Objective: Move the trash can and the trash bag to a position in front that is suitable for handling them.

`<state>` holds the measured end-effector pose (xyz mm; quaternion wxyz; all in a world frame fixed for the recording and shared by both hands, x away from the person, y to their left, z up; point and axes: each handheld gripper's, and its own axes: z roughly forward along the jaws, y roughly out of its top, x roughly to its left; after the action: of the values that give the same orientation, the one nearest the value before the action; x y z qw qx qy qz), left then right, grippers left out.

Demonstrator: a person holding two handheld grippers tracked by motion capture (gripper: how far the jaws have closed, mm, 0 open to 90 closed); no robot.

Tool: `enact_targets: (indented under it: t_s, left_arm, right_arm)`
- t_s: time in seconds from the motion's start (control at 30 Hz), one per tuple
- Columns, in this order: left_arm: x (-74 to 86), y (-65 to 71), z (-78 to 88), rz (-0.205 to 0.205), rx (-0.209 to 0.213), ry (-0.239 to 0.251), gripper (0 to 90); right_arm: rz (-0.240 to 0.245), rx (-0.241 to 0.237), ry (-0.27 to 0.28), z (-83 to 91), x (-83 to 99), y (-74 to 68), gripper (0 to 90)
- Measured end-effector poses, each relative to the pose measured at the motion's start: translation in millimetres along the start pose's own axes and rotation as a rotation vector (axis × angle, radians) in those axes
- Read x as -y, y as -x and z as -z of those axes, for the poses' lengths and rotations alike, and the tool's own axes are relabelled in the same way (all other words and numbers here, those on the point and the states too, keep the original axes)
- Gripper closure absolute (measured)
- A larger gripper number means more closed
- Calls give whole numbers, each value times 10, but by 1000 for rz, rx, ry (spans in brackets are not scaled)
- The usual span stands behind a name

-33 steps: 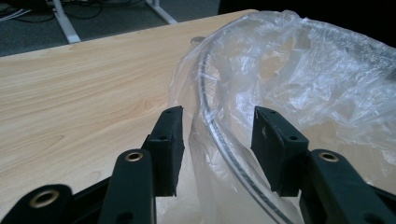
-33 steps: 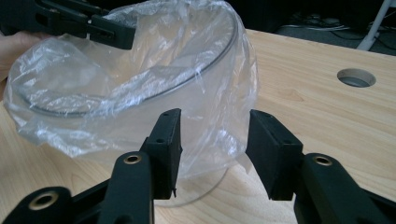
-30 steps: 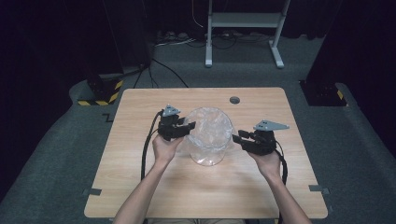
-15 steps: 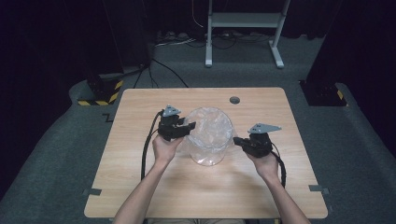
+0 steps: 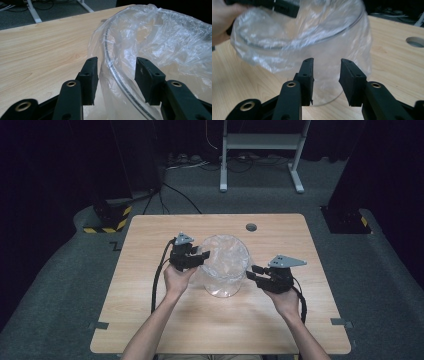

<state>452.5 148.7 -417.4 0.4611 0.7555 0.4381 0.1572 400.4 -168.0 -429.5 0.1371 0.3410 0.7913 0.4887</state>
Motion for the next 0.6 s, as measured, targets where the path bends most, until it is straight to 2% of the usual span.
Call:
enact_targets:
  t_s: [0.17, 0.43, 0.6]
  left_arm:
    - [0, 1, 1, -1, 0, -1, 532]
    - [-1, 4, 1, -5, -2, -2, 531]
    - [-1, 4, 2, -5, -3, -4, 531]
  right_arm:
    - [34, 1, -38, -33, 42, -60, 605]
    - [34, 7, 73, 178, -19, -90, 610]
    - [49, 5, 106, 208, -88, -168, 588]
